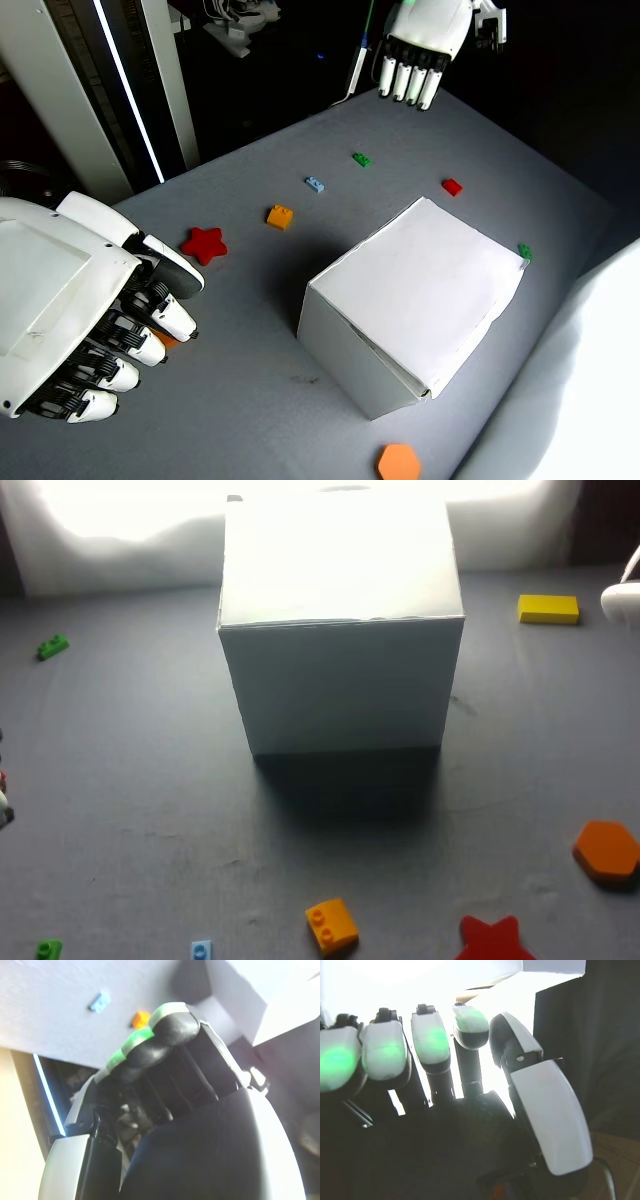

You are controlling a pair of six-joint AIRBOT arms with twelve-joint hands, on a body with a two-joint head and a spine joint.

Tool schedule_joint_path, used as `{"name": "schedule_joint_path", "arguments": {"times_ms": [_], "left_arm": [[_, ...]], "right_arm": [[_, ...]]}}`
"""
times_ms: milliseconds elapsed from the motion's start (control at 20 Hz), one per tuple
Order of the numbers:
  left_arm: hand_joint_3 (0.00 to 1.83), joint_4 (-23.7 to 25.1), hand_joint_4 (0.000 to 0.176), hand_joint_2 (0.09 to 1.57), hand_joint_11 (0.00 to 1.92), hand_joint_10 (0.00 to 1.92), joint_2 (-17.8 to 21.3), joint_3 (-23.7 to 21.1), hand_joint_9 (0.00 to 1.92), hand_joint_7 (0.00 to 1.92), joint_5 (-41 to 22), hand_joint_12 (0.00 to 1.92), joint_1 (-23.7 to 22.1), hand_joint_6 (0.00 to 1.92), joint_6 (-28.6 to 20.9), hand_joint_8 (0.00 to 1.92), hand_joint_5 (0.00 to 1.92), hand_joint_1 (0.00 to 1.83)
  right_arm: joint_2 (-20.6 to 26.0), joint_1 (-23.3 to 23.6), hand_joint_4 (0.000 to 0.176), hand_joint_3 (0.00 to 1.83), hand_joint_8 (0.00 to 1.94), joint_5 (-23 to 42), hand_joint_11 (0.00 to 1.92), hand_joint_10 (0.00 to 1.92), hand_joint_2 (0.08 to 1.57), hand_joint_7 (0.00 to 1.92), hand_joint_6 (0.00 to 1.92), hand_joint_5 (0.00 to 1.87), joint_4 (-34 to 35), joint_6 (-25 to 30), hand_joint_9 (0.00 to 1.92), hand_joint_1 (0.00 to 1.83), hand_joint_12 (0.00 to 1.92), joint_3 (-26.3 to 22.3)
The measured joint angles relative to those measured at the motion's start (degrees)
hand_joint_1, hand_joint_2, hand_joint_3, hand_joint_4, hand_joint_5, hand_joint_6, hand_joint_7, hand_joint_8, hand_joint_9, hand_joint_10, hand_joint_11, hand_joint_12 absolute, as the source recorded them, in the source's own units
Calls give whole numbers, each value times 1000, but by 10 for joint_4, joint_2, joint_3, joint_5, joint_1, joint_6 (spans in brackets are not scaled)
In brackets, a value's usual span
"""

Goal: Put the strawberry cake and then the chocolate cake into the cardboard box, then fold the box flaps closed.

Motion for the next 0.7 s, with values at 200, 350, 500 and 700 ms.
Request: {"name": "schedule_joint_path", "arguments": {"times_ms": [200, 350, 500, 700], "left_arm": [[0, -11, 0, 1451, 966, 1921, -9, 31, 1049, 1056, 7, 1921, -5, 1919, -1, 1921, 922, 532], [2, -17, 0, 1458, 967, 1921, -9, 29, 1052, 1070, 4, 1921, -7, 1919, -2, 1900, 954, 480], [2, -17, 0, 1454, 924, 1921, -9, 29, 991, 1023, 1, 1921, -10, 1895, -3, 1896, 875, 480], [4, -22, 0, 1465, 871, 1904, -10, 33, 954, 1020, 0, 1921, -13, 1824, -4, 1807, 870, 430]], "right_arm": [[-2, -3, 176, 1, 1941, 7, 1464, 1921, 1503, 1376, 1921, 1247, 0, -1, 1444, 612, 1921, 0], [-3, -3, 176, 0, 1941, 7, 1395, 1921, 1496, 1360, 1917, 1186, 0, -1, 1431, 635, 1921, 0], [-4, -7, 176, 0, 1941, 13, 1440, 1921, 1482, 1356, 1905, 1170, 0, -10, 1432, 680, 1921, 0], [-8, -10, 176, 0, 1941, 16, 1373, 1921, 1495, 1345, 1918, 1185, 0, -11, 1408, 649, 1921, 0]]}}
